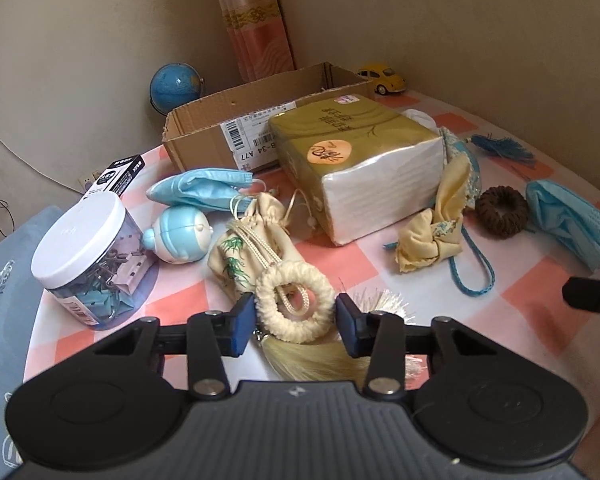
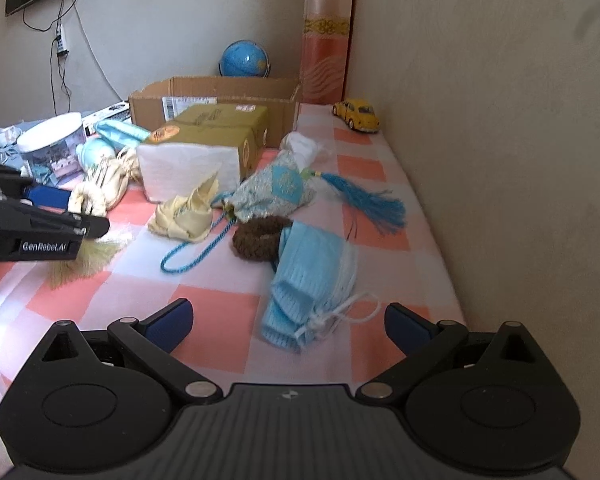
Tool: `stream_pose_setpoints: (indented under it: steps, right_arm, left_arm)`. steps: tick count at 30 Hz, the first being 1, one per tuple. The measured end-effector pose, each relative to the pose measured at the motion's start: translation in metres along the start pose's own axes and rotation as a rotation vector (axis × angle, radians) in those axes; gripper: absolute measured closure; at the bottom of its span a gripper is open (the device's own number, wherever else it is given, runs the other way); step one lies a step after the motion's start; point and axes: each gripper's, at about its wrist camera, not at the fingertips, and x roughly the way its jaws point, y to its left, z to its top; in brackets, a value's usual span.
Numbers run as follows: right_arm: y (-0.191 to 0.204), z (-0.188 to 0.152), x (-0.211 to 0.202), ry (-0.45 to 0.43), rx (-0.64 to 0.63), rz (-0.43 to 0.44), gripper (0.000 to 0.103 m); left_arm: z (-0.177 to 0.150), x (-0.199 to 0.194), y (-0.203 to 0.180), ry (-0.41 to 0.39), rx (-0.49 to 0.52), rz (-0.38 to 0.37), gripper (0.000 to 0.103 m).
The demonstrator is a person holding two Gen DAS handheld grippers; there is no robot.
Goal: Organize soft objects
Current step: 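Grasp the blue face mask with the right gripper while the left gripper grasps the cream rope ring, then carry the blue mask into the cardboard box and open the right gripper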
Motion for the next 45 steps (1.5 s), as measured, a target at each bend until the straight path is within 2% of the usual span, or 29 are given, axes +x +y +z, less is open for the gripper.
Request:
stream_pose_setpoints:
  steps: [7,15,17,19,23,27,34,39,41,42,43,44,45]
  right_arm:
    - [0.000,0.008,0.003,0.000,-0.002,0.003,0.000]
    - [-0.011,0.022,0.016,0.014,0.037,0.035,0.002]
    - [-0.013,0.024,0.020,0.025,0.051,0.037,0.006]
    - [-0.015,0.025,0.025,0.046,0.064,0.030,0.017]
    - [-0.017,0.024,0.033,0.095,0.081,0.008,0.029]
    - [-0.014,0.024,0.031,0.109,0.061,-0.016,0.048]
    - [-0.015,0.030,0.014,0.091,0.066,-0.012,0.056]
    - [-0.016,0.041,0.000,0.070,0.043,-0.012,0.057]
    - [-0.016,0.044,0.001,0.084,0.035,-0.005,0.054]
    - [-0.017,0.044,0.002,0.078,0.042,-0.005,0.045]
    - [-0.018,0.043,0.003,0.074,0.051,-0.005,0.029]
    - [-0.020,0.042,0.004,0.073,0.063,0.007,0.023]
    - [-0.022,0.041,0.006,0.070,0.084,0.023,0.023]
  left_arm:
    - [0.000,-0.007,0.009,-0.010,-0.013,-0.050,0.064]
    - [0.004,-0.016,0.025,0.033,-0.001,-0.200,0.064]
    - [0.003,-0.017,0.026,0.047,0.013,-0.228,0.064]
    - [0.004,-0.018,0.028,0.063,0.023,-0.251,0.064]
    - [0.005,-0.022,0.032,0.080,0.044,-0.291,0.064]
    - [0.007,-0.027,0.033,0.088,0.078,-0.322,0.064]
    - [0.017,-0.040,0.037,0.097,0.119,-0.362,0.064]
    - [0.025,-0.046,0.043,0.093,0.129,-0.379,0.064]
    - [0.028,-0.047,0.044,0.085,0.135,-0.380,0.064]
    - [0.029,-0.047,0.044,0.082,0.137,-0.381,0.064]
    - [0.029,-0.047,0.044,0.080,0.138,-0.383,0.064]
    - [0.030,-0.047,0.044,0.079,0.139,-0.386,0.064]
    - [0.030,-0.047,0.044,0.079,0.139,-0.389,0.064]
